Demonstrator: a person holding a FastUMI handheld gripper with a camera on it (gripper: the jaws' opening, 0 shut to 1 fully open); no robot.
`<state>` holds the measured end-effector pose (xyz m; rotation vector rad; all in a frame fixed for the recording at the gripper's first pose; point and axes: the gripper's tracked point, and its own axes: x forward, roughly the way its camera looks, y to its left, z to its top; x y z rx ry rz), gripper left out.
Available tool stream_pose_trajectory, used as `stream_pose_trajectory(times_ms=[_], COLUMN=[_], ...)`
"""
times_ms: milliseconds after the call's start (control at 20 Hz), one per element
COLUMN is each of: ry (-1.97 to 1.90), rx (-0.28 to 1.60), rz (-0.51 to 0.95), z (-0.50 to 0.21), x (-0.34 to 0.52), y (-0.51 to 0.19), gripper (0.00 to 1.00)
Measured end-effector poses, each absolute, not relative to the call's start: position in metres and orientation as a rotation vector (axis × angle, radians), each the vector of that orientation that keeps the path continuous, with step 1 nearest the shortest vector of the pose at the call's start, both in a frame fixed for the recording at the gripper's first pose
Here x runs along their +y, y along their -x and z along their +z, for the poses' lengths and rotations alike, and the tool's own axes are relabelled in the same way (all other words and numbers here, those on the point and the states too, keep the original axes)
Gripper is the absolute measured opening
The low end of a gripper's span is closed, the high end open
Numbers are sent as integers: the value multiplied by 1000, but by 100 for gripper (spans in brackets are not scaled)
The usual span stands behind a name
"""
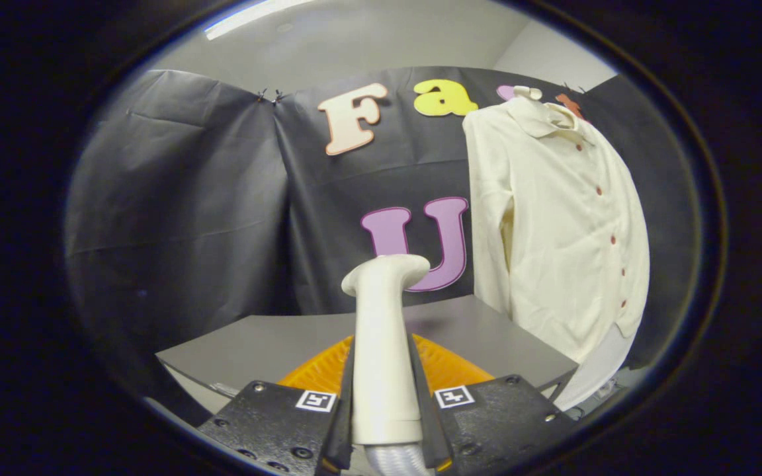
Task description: Iron the clothes twice with a garment steamer, once on the left side and once on the right side.
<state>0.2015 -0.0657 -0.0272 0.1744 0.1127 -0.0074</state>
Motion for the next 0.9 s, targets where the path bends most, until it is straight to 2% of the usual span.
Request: stream_pose_trajectory(times_ms=[450,900], ry=[-192,-155], rx=[27,-123], rz=[-63,-159], z=[19,74], x=[-148,-237], y=[-162,-161], gripper=[40,40])
